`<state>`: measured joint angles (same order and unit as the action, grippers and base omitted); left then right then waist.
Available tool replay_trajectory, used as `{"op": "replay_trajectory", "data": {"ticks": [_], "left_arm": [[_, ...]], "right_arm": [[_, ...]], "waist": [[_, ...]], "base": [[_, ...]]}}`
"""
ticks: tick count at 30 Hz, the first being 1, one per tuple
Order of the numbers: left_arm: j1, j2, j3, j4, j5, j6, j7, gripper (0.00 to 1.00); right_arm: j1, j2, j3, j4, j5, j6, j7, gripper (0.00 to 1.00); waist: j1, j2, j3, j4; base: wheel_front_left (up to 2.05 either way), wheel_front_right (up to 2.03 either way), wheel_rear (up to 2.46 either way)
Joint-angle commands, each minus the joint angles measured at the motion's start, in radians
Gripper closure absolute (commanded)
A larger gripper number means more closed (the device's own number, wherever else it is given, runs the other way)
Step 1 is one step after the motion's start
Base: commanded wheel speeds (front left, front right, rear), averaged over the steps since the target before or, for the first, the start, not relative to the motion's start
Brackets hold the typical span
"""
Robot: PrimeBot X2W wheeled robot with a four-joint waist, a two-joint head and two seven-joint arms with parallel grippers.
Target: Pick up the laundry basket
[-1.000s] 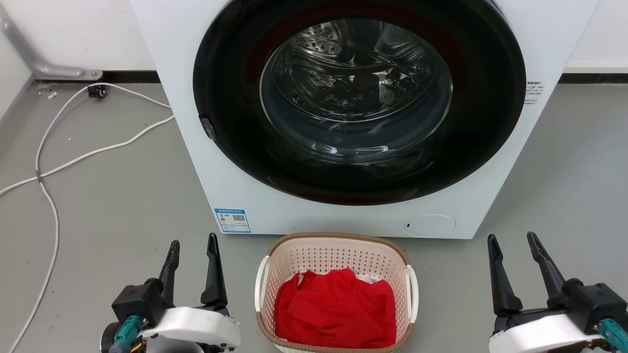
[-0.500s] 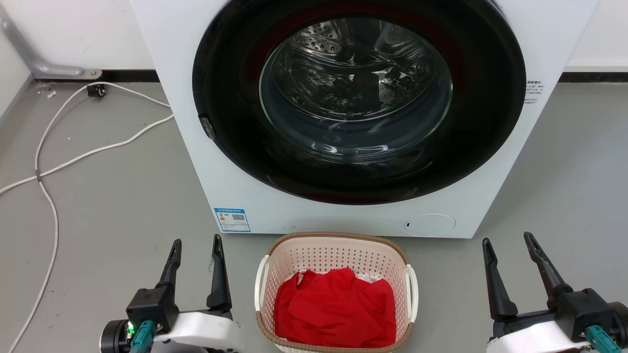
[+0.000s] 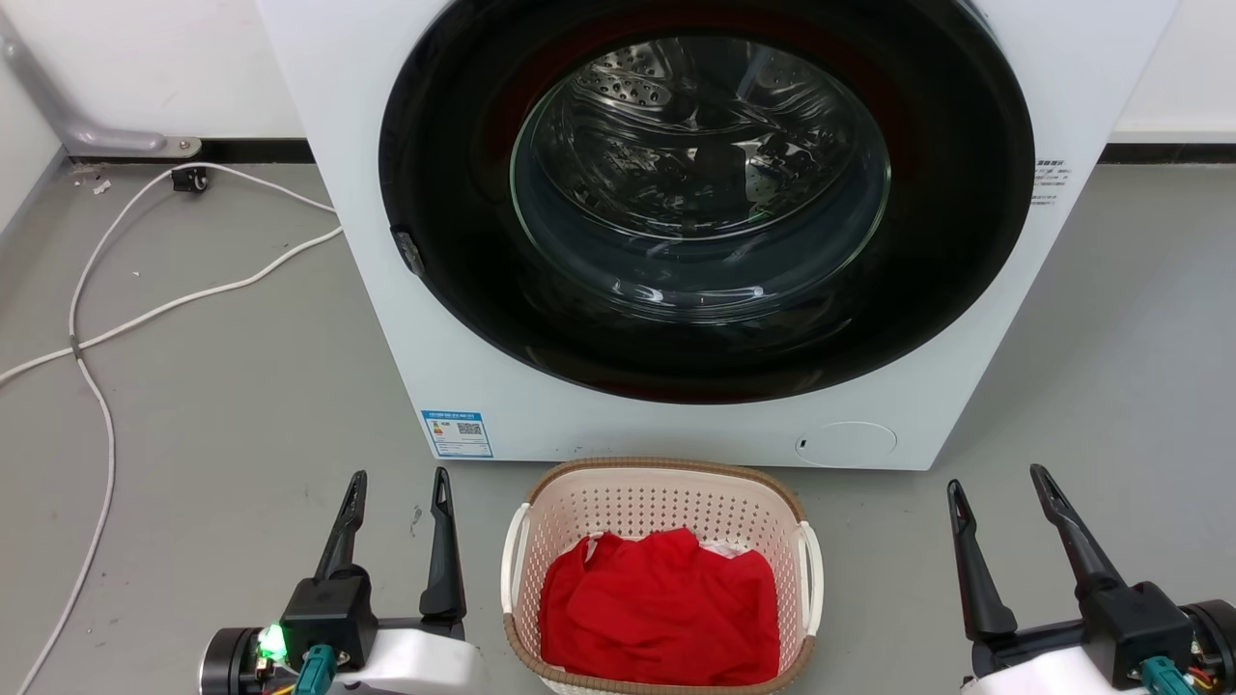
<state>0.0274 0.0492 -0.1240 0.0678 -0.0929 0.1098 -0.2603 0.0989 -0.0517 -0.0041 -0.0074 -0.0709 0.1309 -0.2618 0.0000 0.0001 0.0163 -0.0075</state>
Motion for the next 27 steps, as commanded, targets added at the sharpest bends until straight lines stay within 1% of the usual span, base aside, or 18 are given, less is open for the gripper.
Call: {"op": "replay_trajectory", "data": {"ticks": [1, 13, 27], "left_arm": [[0.009, 0.002, -0.001, -0.004, 0.009, 0.004, -0.007, 0.00], [0.009, 0.002, -0.002, 0.003, 0.011, 0.005, -0.007, 0.00], [0.008, 0.002, 0.000, 0.001, 0.009, 0.004, -0.007, 0.00]], "right_arm": [[0.010, 0.003, -0.003, 0.004, 0.005, 0.000, -0.004, 0.00], [0.007, 0.003, -0.006, 0.020, 0.034, 0.000, -0.004, 0.00], [0.006, 0.003, 0.000, 0.022, 0.038, 0.000, -0.004, 0.00]], "waist": [[0.0000, -0.0001, 0.000, -0.001], [0.0000, -0.0001, 0.002, 0.001], [0.0000, -0.0001, 0.008, 0.001]], "base": [[0.00, 0.00, 0.00], [0.00, 0.00, 0.00], [0.00, 0.00, 0.00]]}}
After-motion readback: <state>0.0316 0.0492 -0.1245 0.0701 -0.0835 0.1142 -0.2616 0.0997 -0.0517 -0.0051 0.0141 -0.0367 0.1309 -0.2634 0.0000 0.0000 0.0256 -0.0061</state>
